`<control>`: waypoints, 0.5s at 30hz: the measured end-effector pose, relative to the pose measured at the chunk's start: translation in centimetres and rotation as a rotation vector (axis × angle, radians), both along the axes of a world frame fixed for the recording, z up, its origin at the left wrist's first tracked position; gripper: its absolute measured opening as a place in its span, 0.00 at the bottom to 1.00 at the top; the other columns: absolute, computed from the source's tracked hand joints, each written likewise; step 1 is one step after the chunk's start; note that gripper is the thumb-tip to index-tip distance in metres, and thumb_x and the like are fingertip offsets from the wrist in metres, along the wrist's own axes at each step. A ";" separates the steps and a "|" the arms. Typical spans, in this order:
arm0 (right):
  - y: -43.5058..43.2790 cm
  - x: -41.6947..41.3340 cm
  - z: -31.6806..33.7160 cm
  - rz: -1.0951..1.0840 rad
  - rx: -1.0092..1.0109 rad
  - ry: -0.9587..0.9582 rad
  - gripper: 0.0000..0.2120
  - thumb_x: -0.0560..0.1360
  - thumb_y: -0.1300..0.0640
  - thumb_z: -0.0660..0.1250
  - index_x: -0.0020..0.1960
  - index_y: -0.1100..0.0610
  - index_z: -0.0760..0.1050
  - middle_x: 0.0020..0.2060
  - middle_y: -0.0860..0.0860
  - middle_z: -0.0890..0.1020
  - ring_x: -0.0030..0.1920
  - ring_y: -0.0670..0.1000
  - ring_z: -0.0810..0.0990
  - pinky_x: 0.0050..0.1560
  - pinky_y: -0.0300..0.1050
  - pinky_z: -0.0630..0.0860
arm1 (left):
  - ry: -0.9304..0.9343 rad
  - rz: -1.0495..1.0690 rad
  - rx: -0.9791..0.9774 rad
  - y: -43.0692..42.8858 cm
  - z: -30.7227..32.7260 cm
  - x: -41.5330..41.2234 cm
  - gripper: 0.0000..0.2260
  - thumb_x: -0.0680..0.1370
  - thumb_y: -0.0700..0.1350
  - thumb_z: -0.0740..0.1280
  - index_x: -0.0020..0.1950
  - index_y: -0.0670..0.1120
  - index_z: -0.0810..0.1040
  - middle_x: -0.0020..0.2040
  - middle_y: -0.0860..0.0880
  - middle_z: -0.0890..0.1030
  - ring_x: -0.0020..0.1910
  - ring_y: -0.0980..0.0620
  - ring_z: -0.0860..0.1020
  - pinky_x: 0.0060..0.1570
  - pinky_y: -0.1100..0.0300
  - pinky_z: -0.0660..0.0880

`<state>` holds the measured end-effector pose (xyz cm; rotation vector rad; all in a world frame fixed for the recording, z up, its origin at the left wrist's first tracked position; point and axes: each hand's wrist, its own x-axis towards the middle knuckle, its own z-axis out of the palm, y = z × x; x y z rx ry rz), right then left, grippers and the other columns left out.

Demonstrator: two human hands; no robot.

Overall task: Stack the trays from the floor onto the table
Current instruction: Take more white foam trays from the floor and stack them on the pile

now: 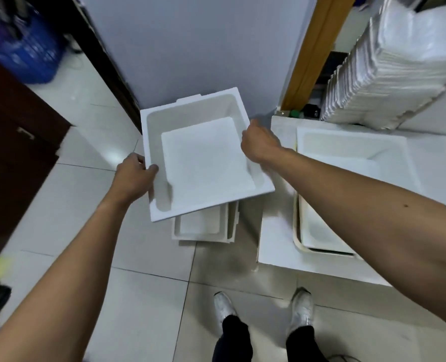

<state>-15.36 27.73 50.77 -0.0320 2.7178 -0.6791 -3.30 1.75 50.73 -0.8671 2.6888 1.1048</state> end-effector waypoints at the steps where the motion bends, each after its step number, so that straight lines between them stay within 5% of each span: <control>1: 0.9 0.3 1.1 0.006 0.016 0.013 0.19 0.81 0.61 0.58 0.72 0.59 0.63 0.59 0.57 0.78 0.54 0.61 0.79 0.48 0.51 0.74 | 0.013 -0.017 -0.023 1.1 0.8 0.4 0.10 0.77 0.46 0.65 0.54 0.42 0.74 0.47 0.46 0.81 0.49 0.44 0.78 0.41 0.54 0.72; 9: 7.9 2.1 9.0 0.049 0.042 0.159 0.28 0.81 0.65 0.56 0.78 0.62 0.51 0.54 0.60 0.78 0.48 0.61 0.75 0.42 0.51 0.68 | 0.101 -0.140 -0.231 7.4 8.7 -0.1 0.12 0.80 0.44 0.61 0.60 0.38 0.70 0.49 0.43 0.76 0.46 0.42 0.73 0.43 0.54 0.67; 15: 14.8 2.3 13.5 -0.025 0.026 0.215 0.32 0.80 0.63 0.58 0.80 0.57 0.48 0.55 0.60 0.79 0.52 0.63 0.79 0.46 0.54 0.74 | 0.188 -0.197 -0.154 12.8 13.6 -1.4 0.08 0.78 0.45 0.63 0.53 0.41 0.72 0.44 0.47 0.78 0.44 0.45 0.75 0.38 0.55 0.68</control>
